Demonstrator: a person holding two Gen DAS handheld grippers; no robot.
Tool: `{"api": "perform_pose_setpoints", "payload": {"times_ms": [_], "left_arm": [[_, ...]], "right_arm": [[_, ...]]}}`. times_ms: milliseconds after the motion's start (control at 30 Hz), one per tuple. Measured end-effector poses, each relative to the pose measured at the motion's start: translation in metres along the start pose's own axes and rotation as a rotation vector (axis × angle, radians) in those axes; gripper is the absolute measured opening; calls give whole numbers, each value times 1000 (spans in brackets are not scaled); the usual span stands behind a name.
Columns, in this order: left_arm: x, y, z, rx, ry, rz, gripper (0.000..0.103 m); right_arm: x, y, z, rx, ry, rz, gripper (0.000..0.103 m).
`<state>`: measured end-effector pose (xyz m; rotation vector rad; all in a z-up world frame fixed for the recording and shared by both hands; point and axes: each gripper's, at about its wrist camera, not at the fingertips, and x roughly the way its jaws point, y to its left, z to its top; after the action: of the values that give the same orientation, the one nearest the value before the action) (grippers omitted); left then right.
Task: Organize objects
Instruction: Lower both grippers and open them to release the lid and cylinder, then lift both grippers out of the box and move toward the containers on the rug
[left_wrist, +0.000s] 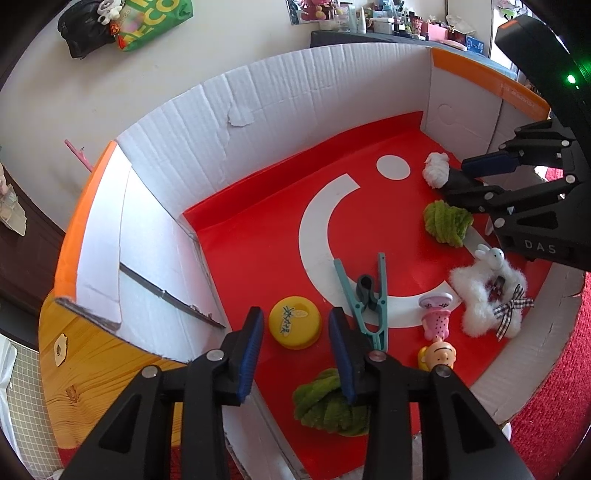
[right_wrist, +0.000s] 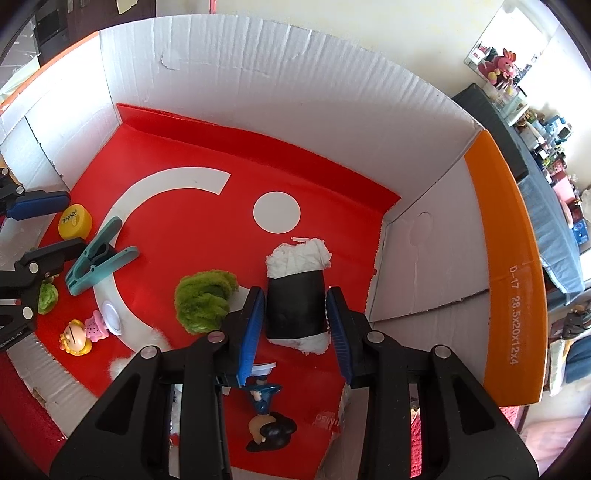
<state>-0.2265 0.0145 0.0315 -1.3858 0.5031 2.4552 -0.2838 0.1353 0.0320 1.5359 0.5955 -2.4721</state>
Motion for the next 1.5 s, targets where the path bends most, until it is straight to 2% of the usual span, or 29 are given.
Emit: {"api": "perform_pose_setpoints", "payload": {"times_ms": [267,633,733,767,800,867,1000,1100,1500], "left_arm": [[-6,1,-7,-14,-10,2,44],[-25,-1,-20,-30,-46,-10,44],[-28,-7,-15,-34,-68,-12,46],[-25,5,-21,-36,-78,-13,47],[-29,5,-24,-37,-89,-14,48],[-42,7,-1,-34,-114,-14,50],[-58,0,1,-51,-167,-14,56],[-69,-8,2,-64,-203,-13,59],[-124,-14,-21,-123,-327,-30,71]], "right_arm": [[-6,5,-3,2,-18,4,34],[-29,12,-10,15,-76,32,34],[-41,10,-14,16,-107,40,45],[-45,9,-16,15,-120,42,48],[-49,8,-17,14,-130,42,48],[-58,3,-18,17,-155,52,49],[-82,1,-29,30,-210,68,51],[-97,-3,-35,35,-261,85,58],[-145,13,-69,35,-379,131,65]]}}
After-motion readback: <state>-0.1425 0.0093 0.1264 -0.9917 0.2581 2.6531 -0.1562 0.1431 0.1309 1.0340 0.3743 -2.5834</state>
